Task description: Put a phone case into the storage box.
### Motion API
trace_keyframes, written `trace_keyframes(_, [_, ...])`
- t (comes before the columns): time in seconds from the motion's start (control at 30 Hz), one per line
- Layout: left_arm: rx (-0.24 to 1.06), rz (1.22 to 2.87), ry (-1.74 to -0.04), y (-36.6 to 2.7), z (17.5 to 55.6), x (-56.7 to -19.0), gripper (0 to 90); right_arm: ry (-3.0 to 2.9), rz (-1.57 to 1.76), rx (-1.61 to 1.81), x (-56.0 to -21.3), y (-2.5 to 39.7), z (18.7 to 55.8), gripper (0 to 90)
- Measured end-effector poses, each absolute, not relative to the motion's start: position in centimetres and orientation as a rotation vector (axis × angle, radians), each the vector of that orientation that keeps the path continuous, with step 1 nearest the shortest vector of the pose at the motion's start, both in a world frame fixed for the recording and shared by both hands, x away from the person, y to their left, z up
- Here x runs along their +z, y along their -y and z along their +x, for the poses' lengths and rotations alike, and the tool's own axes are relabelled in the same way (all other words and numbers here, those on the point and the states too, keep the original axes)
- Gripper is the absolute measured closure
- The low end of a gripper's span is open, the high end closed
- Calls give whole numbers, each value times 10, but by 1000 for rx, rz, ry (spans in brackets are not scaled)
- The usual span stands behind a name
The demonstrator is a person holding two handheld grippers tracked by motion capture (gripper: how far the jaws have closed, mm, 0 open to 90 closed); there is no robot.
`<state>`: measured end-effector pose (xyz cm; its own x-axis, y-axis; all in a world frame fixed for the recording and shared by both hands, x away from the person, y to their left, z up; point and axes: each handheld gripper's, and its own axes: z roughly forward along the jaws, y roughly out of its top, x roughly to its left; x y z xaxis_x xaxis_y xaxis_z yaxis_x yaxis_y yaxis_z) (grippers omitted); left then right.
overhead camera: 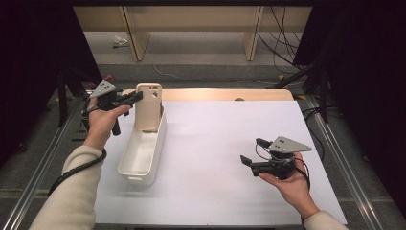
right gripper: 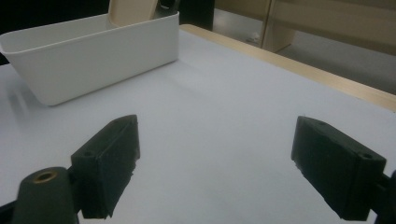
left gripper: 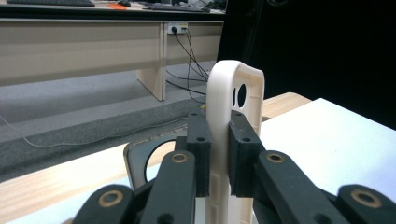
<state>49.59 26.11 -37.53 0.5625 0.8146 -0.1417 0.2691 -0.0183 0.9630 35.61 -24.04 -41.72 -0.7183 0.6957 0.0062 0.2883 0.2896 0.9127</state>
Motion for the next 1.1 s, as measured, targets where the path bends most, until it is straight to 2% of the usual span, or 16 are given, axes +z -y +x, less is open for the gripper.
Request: trace_keyframes(1.1, [539,1603,-1002,-262,510,-402,807,-2175,882,1409,-418,240,357,163])
